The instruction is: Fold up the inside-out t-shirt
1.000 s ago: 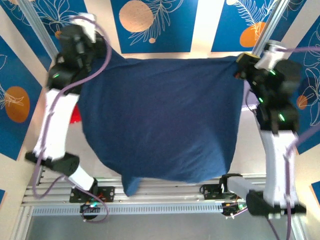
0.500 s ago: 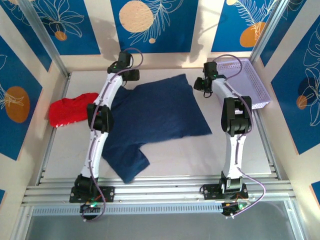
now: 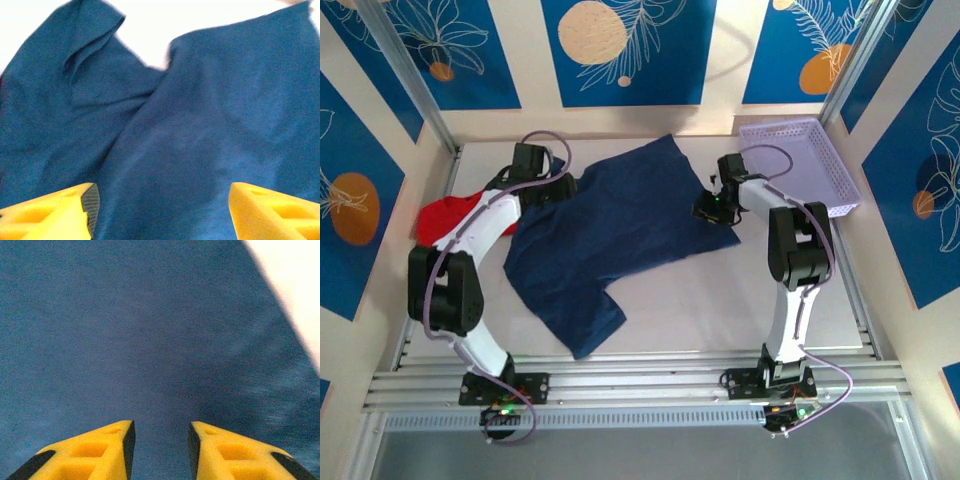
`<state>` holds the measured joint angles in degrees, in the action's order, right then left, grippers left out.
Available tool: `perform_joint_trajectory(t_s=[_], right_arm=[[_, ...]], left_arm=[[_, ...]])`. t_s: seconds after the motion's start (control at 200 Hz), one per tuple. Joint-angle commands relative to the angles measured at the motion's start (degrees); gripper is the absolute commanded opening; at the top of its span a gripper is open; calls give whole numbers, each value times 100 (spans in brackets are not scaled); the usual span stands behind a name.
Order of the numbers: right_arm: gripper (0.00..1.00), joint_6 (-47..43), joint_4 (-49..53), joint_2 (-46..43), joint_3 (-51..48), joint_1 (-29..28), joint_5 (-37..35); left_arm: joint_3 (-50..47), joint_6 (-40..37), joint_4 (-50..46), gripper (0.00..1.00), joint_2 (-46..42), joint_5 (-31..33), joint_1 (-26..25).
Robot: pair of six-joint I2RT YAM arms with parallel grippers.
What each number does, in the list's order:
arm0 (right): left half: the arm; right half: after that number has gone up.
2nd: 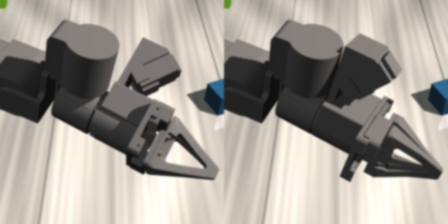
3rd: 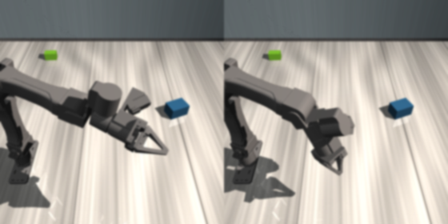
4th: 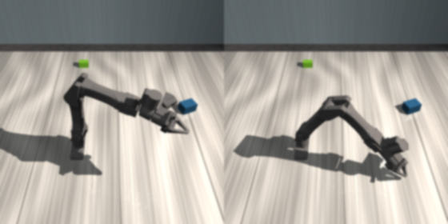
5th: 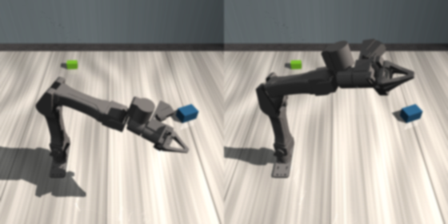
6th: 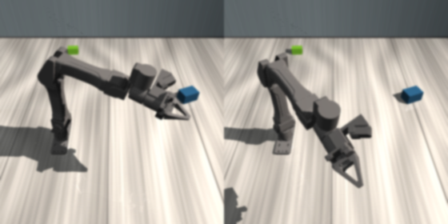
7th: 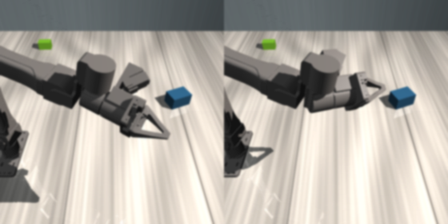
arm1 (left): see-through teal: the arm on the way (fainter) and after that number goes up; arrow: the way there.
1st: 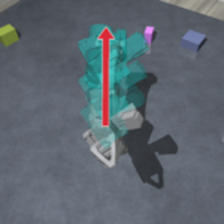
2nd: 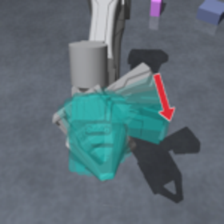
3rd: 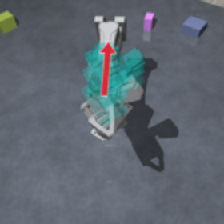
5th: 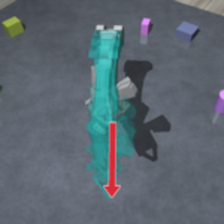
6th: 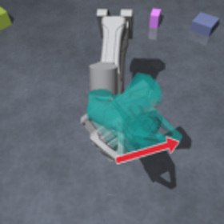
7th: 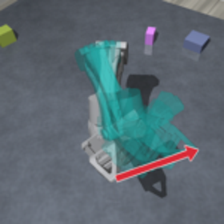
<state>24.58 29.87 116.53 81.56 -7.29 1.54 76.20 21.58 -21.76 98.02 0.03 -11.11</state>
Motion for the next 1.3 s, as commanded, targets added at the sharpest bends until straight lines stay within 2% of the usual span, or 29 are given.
perform_joint_trajectory(t_s=[0.0, 0.125, 0.4, 0.58, 0.7, 0.875, 1.105, 1.295], right_arm=[[32, 52, 637, -125, -16, 242, -23], [31, 63, 795, -422, -438, 445, -575], [24, 390, 523, -1416, -1773, 1145, -1009], [24, 515, 254, -2296, -2384, 1554, -1088], [25, 566, 50, -2460, -2504, 1373, -809], [26, 473, -11, -2360, -2373, 859, -841], [33, 359, 13, -2354, -2373, 280, -699], [33, 460, 308, -2171, -2430, 55, -557]], left_arm=[[-20, 102, 167, 69, 287, 13, 256], [689, 18, -195, 69, 793, -60, 320], [1789, 64, -608, 70, 1866, -325, 452], [2988, 55, -1049, 70, 2882, -692, 452], [3933, 74, -1363, 70, 3661, -912, 448], [5404, 61, -1975, 70, 4681, -930, 452], [7354, 302, -2473, 71, 5971, -1286, 443], [7725, 652, -1995, 70, 6401, -1544, 375]])
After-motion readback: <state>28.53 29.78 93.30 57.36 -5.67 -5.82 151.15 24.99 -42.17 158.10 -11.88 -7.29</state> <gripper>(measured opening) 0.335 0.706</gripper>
